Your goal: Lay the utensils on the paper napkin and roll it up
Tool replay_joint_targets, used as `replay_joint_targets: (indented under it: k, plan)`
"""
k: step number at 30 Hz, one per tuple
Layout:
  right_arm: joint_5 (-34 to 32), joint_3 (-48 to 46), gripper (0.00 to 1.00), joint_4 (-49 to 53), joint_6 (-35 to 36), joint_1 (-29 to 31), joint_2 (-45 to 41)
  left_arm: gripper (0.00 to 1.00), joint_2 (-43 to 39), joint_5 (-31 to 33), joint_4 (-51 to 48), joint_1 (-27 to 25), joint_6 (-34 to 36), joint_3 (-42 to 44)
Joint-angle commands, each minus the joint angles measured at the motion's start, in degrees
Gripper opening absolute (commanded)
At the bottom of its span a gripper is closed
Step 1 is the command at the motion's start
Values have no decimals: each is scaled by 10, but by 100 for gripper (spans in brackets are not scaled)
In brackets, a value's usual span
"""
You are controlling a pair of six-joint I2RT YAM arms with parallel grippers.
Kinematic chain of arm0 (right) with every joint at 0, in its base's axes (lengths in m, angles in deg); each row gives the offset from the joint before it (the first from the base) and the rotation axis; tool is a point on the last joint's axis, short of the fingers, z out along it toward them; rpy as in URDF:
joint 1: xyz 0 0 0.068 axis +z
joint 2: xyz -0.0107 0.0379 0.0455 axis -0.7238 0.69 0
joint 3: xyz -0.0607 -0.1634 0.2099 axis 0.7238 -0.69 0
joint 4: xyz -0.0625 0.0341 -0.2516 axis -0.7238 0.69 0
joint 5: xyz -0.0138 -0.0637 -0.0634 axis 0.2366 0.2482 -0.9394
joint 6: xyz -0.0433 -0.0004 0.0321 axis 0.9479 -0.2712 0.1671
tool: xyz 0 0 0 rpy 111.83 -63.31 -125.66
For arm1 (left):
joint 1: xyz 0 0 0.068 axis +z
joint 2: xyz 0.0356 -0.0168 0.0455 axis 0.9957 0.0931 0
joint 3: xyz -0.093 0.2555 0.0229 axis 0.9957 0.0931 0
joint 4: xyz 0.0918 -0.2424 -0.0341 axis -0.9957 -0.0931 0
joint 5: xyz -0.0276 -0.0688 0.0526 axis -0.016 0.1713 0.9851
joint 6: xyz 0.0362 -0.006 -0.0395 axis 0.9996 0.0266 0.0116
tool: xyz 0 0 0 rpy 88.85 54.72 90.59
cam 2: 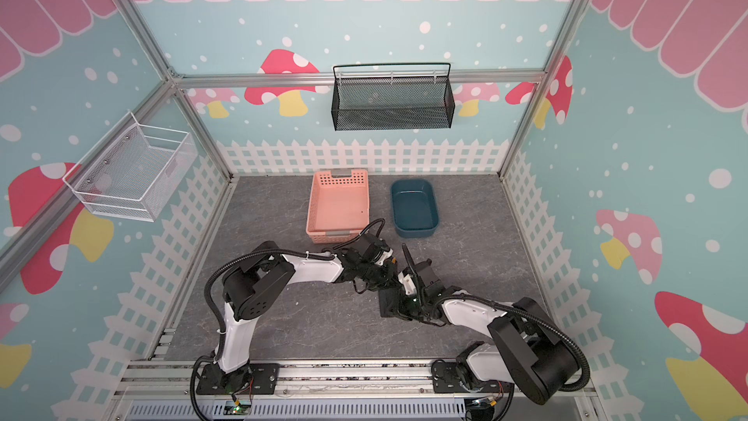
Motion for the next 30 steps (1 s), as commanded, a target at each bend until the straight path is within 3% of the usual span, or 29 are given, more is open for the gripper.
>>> replay_joint_targets:
  k: [1,12,18,22,30]
  plan:
    - [-38,-28,9,43,7,-2,15,8,-5,40,-60,-3,22,-6]
    - [-27,-38,9,27,-6,-2,8,37,-76,54,-134,-3,108,-64]
    - [-27,-39,8,25,-8,-2,7,42,-123,112,-198,8,138,-61]
    - [-25,-39,8,24,-9,-2,8,38,-146,138,-226,17,143,-49]
    - [-22,-35,7,24,-8,-2,11,9,-133,108,-208,19,126,-15]
